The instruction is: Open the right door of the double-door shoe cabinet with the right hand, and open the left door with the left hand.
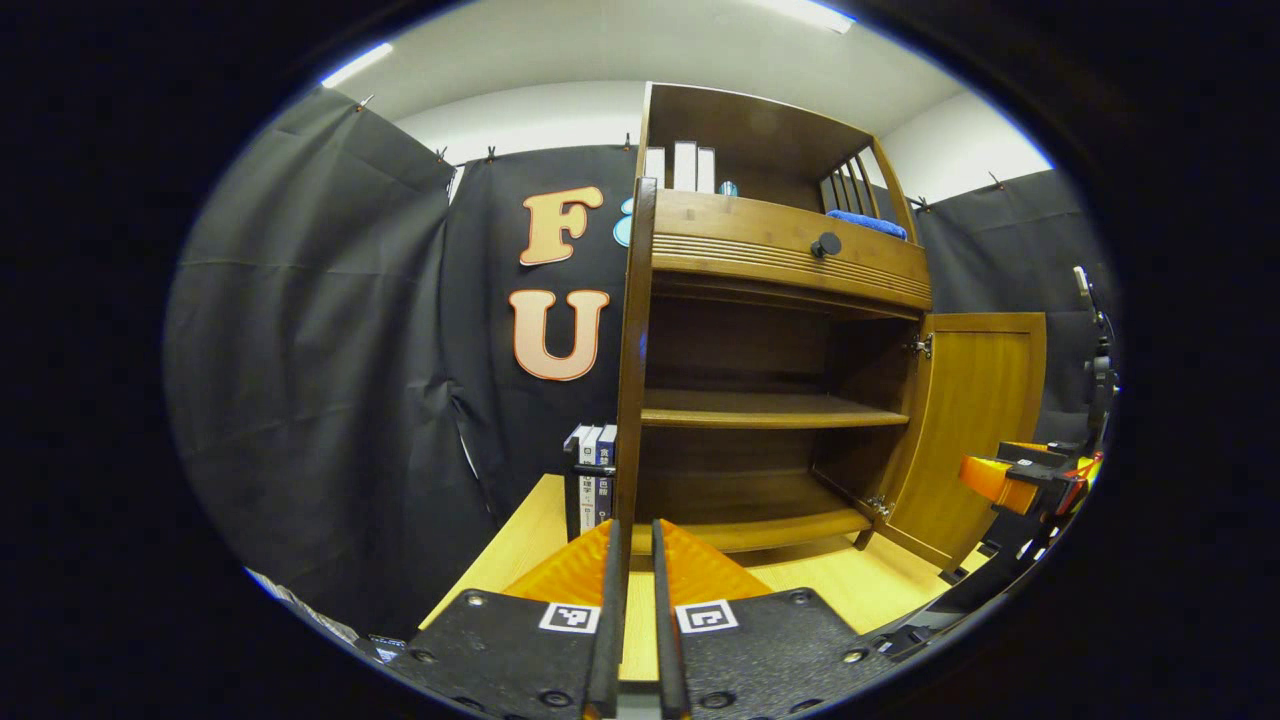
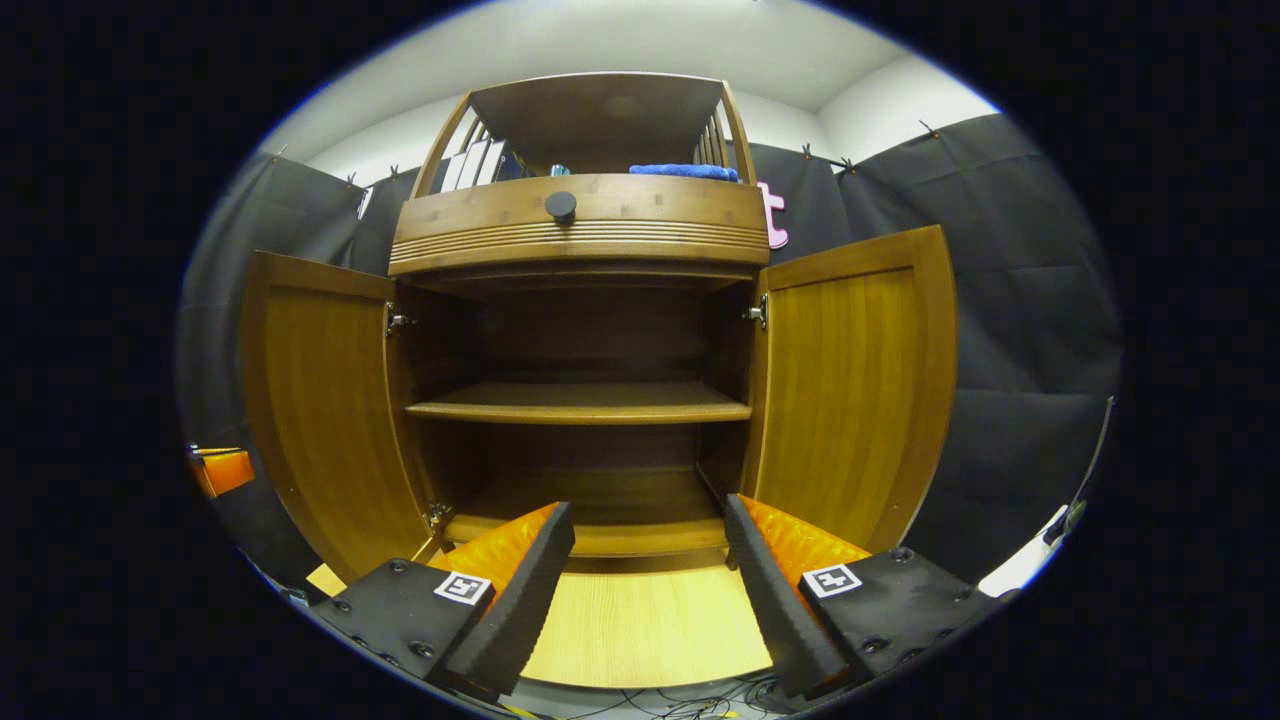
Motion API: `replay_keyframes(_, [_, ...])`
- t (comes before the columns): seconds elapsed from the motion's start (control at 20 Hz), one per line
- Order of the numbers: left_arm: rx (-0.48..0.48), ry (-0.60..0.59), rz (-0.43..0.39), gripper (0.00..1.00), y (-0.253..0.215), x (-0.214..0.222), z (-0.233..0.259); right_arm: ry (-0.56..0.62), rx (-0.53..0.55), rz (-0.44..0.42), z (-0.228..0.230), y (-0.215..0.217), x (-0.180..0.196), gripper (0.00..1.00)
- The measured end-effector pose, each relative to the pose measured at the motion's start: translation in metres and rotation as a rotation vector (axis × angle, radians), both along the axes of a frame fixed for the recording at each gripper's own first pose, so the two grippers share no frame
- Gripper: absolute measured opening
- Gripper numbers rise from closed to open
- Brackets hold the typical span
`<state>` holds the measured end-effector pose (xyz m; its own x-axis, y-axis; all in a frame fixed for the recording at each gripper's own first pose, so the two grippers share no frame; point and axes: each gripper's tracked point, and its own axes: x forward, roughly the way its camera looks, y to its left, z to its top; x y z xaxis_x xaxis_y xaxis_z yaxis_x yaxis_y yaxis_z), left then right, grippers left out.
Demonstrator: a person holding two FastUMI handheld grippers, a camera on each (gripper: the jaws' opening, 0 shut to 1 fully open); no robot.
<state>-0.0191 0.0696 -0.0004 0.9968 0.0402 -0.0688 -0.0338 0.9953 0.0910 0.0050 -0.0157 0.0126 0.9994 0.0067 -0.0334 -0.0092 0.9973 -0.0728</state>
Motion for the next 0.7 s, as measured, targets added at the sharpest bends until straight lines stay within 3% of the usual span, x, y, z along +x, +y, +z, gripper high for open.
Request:
replay_keyframes(0.3, [0.002,-0.047,-0.010,0.47,-0.019,-0.004,0.021,-0.052,0.010,-0.002,0.025,-0.006,-0.013,0.96])
replay_keyframes(0.4, [0.004,-0.063,-0.009,0.51,-0.023,-0.003,0.026,-0.059,0.012,-0.005,0.026,-0.008,-0.016,0.92])
replay_keyframes(0.7, [0.010,-0.076,0.007,0.77,-0.031,-0.004,0.029,-0.060,0.011,-0.007,0.025,-0.015,-0.019,0.92])
